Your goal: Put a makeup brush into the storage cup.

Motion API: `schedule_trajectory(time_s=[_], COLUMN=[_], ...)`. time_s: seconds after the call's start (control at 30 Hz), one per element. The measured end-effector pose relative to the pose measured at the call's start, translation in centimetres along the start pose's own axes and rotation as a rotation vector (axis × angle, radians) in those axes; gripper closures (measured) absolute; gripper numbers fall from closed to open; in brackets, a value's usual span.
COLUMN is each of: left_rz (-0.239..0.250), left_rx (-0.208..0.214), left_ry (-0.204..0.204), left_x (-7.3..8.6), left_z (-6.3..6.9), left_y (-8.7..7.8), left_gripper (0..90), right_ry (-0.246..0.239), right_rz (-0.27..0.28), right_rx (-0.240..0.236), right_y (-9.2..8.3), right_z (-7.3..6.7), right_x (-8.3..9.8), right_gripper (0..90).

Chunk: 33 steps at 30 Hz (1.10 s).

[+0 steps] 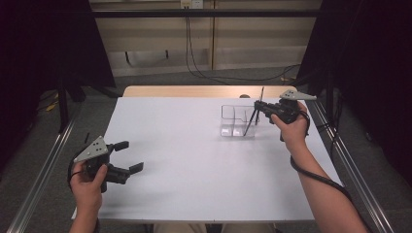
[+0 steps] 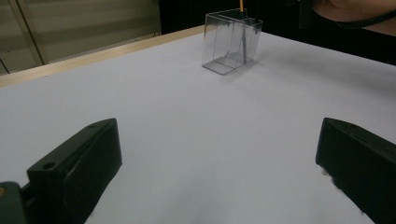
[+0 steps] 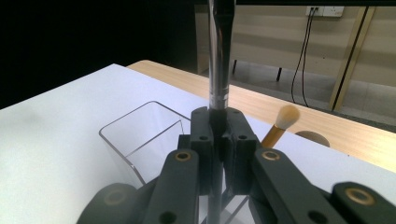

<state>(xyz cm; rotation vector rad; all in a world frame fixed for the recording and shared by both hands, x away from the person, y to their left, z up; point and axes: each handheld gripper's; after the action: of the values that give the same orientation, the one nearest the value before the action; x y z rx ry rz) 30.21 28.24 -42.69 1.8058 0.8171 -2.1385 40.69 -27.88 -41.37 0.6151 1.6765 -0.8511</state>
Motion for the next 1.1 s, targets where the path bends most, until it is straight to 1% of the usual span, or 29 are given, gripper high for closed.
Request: schedule_trajectory(time_s=[0.07,0.17,0.3,0.47,0.53,0.57,0.6,0.73,0.83,0.87,0.93,0.97,1.0,1.03,1.07,1.1], left_rz=[0.007,0.005,-0.002,0.0,-0.002,-0.001,0.0,0.003,0.003,0.003,0.0,0.0,-0.002,-0.002,-0.001,0.003], left_rx=[0.001,0.01,0.006,0.007,0.012,0.004,0.01,0.009,0.006,0.004,0.007,0.009,0.008,0.008,0.008,0.017], left_ry=[-0.007,-0.001,-0.003,0.003,-0.003,-0.004,-0.005,0.001,-0.007,-0.007,-0.002,-0.007,-0.005,-0.005,-0.007,-0.008], left_x=[0.0,-0.1,0.0,0.0,0.1,0.1,0.1,0.0,0.1,0.1,0.1,0.1,0.1,0.1,0.1,0.1], left_z=[0.0,0.0,-0.1,-0.1,-0.1,0.0,0.0,-0.1,-0.1,-0.1,-0.2,-0.1,-0.2,-0.2,-0.2,-0.2], left_y=[0.1,0.2,0.4,0.3,0.2,0.1,0.1,0.1,0.2,0.2,0.4,0.4,0.5,0.5,0.5,0.5], left_gripper=[0.3,0.3,0.3,0.3,0.3,0.3,0.3,0.3,0.3,0.3,0.3,0.3,0.3,0.3,0.3,0.3], right_ry=[0.001,0.002,0.003,0.007,0.008,0.007,0.009,0.019,0.035,0.028,0.029,0.023,0.022,0.031,0.031,0.032], right_rz=[-0.003,-0.005,-0.006,-0.007,-0.009,-0.01,-0.01,-0.011,0.007,0.012,0.018,0.017,0.023,0.034,0.042,0.046], right_rx=[0.003,0.002,0.001,0.0,-0.001,-0.001,-0.002,-0.014,-0.044,-0.049,-0.073,-0.073,-0.077,-0.091,-0.089,-0.089], right_y=[-0.1,-0.1,-0.1,0.0,0.0,0.0,0.0,0.0,-0.1,-0.1,-0.2,-0.3,-0.4,-0.5,-0.5,-0.6], right_z=[0.0,0.1,0.1,0.0,0.0,0.0,0.0,0.0,-0.1,-0.2,-0.5,-0.7,-0.8,-1.0,-1.1,-1.1], right_x=[0.1,0.3,0.5,0.7,0.7,0.7,0.7,0.7,0.6,0.5,0.4,0.2,0.1,0.0,-0.1,-0.2], right_gripper=[84.6,84.6,84.6,84.6,84.6,84.6,84.6,83.2,60.3,54.7,42.2,37.3,35.0,30.9,28.6,26.2])
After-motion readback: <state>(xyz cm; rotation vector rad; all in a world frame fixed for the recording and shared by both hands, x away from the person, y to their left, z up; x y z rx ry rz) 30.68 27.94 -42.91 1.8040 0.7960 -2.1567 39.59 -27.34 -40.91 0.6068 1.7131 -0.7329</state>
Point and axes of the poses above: each handheld gripper's, and its own axes: y roughly forward along the jaws, x roughly out of its underside, z roughly to its right, and after that the axes turned 5 degrees about z, right-handed
